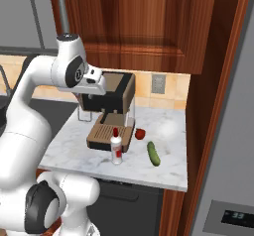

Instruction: Place the liquor on the top shelf of the fridge to keep it out of children's reach, and place the cucumber and bell pepper on lower shelves for easy access.

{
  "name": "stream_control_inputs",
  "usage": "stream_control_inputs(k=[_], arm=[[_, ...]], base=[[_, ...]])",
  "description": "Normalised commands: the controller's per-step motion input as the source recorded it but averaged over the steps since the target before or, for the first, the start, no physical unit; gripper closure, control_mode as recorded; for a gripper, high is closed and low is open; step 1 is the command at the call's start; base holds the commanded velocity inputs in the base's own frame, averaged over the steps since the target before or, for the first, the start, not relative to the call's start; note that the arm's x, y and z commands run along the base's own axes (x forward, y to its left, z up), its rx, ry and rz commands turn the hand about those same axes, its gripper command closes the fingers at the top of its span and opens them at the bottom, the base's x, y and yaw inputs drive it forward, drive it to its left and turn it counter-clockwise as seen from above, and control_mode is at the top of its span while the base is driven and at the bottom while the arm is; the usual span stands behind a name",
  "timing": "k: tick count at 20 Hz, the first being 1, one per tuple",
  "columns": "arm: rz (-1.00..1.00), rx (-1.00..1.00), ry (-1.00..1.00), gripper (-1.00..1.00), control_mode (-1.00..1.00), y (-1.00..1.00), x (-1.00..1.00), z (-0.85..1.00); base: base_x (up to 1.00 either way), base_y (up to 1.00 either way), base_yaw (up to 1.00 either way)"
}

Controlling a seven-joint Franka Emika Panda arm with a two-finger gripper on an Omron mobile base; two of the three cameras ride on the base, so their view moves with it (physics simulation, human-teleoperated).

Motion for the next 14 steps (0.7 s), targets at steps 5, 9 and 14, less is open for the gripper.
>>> stream_control_inputs(k=[5,9,14], arm=[[-0.01,0.0,0.0,-1.0,-1.0,0.0,-0.17,-0.09],[-0.03,0.0,0.0,-1.0,-1.0,-0.03,-0.28,-0.21],[-0.03,0.0,0.0,-1.0,-1.0,-0.16,-0.26,-0.28]], base=[[0.0,0.0,0.0],[0.0,0.0,0.0],[0.0,0.0,0.0]])
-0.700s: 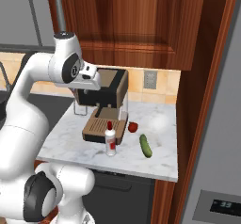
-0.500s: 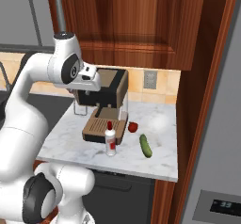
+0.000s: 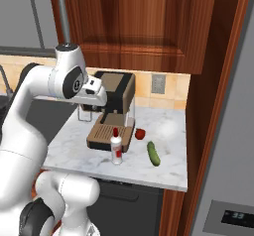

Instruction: Place the liquor on the top shelf of the fridge to keep it out of children's reach, and place the cucumber and bell pepper on lower shelves for easy access.

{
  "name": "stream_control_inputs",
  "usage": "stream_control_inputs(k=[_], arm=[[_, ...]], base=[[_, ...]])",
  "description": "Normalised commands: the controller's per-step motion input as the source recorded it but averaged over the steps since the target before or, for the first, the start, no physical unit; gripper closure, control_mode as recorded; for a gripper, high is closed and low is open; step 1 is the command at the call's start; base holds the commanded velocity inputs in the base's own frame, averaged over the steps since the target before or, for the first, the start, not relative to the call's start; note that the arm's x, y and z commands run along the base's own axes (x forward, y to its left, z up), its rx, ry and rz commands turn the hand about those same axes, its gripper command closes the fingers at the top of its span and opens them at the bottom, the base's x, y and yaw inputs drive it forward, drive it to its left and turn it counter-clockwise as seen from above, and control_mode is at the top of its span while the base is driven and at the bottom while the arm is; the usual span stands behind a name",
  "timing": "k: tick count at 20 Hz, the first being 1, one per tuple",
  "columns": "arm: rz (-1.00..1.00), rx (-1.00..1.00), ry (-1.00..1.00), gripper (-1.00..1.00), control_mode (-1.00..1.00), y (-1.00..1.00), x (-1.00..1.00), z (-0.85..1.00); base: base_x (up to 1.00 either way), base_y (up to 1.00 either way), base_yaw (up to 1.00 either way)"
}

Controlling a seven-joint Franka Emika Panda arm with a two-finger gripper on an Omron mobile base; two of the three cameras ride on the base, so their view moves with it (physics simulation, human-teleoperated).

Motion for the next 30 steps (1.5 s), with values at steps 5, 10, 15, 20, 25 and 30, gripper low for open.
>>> stream_control_inputs(k=[5,10,15,20,25,30], arm=[[-0.05,0.0,0.0,-1.0,-1.0,-0.24,-0.22,-0.36],[-0.05,0.0,0.0,-1.0,-1.0,-0.24,-0.11,-0.39],[-0.05,0.0,0.0,-1.0,-1.0,-0.21,0.0,-0.38],[0.0,0.0,0.0,-1.0,-1.0,-0.22,0.0,-0.34],[0.0,0.0,-0.01,-1.0,-1.0,-0.05,0.0,-0.24],[0.0,0.0,-0.08,-1.0,-1.0,-0.21,0.0,-0.29]], base=[[0.0,0.0,0.0],[0.0,0.0,0.0],[0.0,0.0,0.0],[0.0,0.0,0.0],[0.0,0.0,0.0],[0.0,0.0,0.0]])
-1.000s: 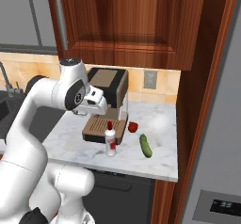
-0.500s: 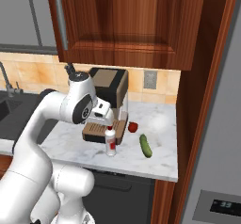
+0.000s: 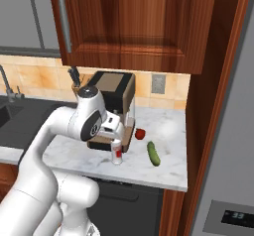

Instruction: Place the liquor on the top shelf of the fridge to keep it out of children's reach, and place the cucumber and bell pepper on lower shelves for easy access.

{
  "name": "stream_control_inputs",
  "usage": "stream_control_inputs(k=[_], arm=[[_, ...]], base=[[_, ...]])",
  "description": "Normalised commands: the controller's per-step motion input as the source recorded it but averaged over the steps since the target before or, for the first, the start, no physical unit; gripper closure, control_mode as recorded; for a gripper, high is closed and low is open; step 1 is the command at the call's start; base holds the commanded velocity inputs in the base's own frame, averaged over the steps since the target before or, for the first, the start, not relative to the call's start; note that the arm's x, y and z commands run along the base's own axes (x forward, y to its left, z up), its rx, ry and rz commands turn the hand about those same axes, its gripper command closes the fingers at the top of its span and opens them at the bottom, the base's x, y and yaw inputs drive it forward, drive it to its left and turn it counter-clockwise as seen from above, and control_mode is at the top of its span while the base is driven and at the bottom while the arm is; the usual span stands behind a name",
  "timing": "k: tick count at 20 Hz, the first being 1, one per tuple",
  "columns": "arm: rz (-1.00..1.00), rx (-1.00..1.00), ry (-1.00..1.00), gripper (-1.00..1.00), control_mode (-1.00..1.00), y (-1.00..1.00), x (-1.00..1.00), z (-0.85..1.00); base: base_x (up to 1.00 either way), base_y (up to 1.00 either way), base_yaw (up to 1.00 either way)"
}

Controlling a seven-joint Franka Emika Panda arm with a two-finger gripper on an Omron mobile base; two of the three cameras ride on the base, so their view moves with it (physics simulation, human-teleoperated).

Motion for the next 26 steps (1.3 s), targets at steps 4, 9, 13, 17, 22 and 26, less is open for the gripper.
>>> stream_control_inputs(k=[4,9,13,17,22,26], arm=[[0.0,0.0,-0.14,-1.0,-1.0,-0.26,0.01,-0.31],[0.02,0.0,-0.13,-1.0,-1.0,-0.17,0.12,-0.22],[0.05,0.0,-0.08,-1.0,-1.0,-0.02,0.21,-0.04],[0.06,0.0,-0.06,-1.0,-1.0,0.0,0.23,0.0],[0.04,0.01,-0.02,-1.0,-1.0,-0.05,0.28,0.0],[0.02,0.01,-0.01,-1.0,-1.0,-0.13,0.28,-0.03]], base=[[0.0,0.0,0.0],[0.0,0.0,0.0],[0.0,0.0,0.0],[0.0,0.0,0.0],[0.0,0.0,0.0],[0.0,0.0,0.0]])
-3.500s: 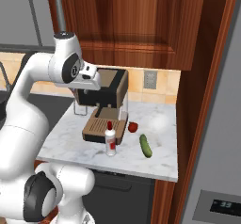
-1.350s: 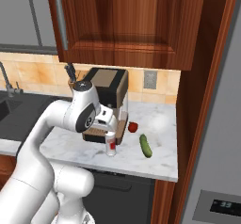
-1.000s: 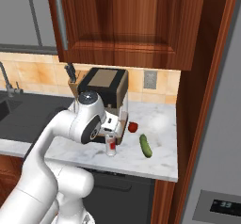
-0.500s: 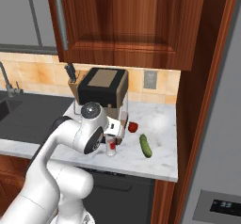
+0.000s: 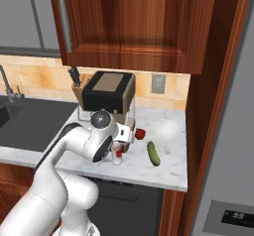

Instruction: Place the liquor on the top shelf of the fridge to keep it out of children's reach, and place the cucumber and bell pepper on lower shelves for easy access.

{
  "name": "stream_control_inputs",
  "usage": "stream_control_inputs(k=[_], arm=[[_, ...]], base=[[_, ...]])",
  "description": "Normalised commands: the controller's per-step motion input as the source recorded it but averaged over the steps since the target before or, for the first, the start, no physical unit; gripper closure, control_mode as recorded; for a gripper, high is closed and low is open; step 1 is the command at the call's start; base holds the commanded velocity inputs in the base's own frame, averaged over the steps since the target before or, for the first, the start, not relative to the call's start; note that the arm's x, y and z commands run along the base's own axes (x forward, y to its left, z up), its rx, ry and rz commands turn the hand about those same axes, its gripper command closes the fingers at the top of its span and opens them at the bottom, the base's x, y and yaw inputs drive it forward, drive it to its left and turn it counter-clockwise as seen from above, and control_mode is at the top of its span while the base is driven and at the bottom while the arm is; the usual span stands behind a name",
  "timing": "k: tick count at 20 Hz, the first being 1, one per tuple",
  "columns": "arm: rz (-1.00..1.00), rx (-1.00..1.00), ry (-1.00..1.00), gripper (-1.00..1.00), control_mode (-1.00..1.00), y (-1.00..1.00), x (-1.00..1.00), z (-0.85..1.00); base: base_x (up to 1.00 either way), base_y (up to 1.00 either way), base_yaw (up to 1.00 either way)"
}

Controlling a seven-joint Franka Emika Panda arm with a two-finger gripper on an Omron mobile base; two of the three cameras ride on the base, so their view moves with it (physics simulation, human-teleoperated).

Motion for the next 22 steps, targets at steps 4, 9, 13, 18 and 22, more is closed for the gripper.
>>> stream_control_inputs(k=[4,9,13,18,22], arm=[[0.01,0.01,0.0,-1.0,-1.0,-0.15,0.25,-0.07],[0.01,0.0,0.0,-1.0,-1.0,-0.03,0.22,-0.14],[0.02,0.0,0.0,-1.0,-1.0,0.0,0.23,-0.2],[0.02,0.0,-0.03,1.0,-1.0,0.0,0.21,-0.27],[0.01,0.0,-0.01,1.0,-1.0,0.0,0.11,-0.17]], base=[[0.0,0.0,0.0],[0.0,0.0,0.0],[0.0,0.0,0.0],[0.0,0.0,0.0],[0.0,0.0,0.0]])
